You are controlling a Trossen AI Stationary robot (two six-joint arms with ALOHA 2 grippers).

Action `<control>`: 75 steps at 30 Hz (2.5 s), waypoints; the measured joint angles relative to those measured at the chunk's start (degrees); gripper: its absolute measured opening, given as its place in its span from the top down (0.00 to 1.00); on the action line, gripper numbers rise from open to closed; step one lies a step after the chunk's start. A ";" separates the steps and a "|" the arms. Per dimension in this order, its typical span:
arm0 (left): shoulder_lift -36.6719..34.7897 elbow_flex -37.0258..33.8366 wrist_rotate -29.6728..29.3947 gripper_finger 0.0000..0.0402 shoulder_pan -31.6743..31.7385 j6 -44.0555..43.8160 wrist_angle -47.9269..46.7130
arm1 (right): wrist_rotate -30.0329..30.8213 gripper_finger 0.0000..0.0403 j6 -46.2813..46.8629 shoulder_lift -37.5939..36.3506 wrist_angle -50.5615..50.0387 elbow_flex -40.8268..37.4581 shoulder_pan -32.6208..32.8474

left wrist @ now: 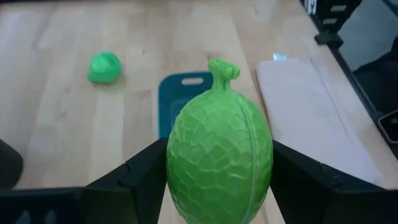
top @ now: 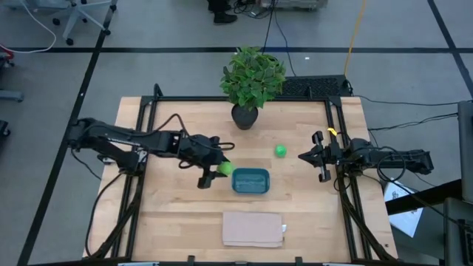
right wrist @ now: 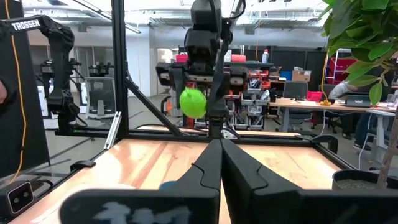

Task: Pick and placing Produce into tupperware
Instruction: Put the green melon into the blue bin

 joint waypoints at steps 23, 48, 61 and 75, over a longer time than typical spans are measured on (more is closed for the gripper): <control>6.70 2.66 6.57 0.40 5.14 0.19 4.92 | 0.00 1.00 -0.06 0.04 0.46 -0.02 -0.02; 28.96 19.88 -0.65 0.40 0.70 3.15 -5.55 | 0.00 1.00 -0.07 2.45 0.85 0.00 0.00; 31.30 19.98 -7.23 0.40 -2.06 -0.92 -3.24 | 0.00 1.00 -0.07 2.69 1.23 0.00 -0.01; 34.35 19.92 -8.74 0.40 -3.19 0.41 -2.19 | 0.00 1.00 0.10 2.71 1.11 0.00 -0.02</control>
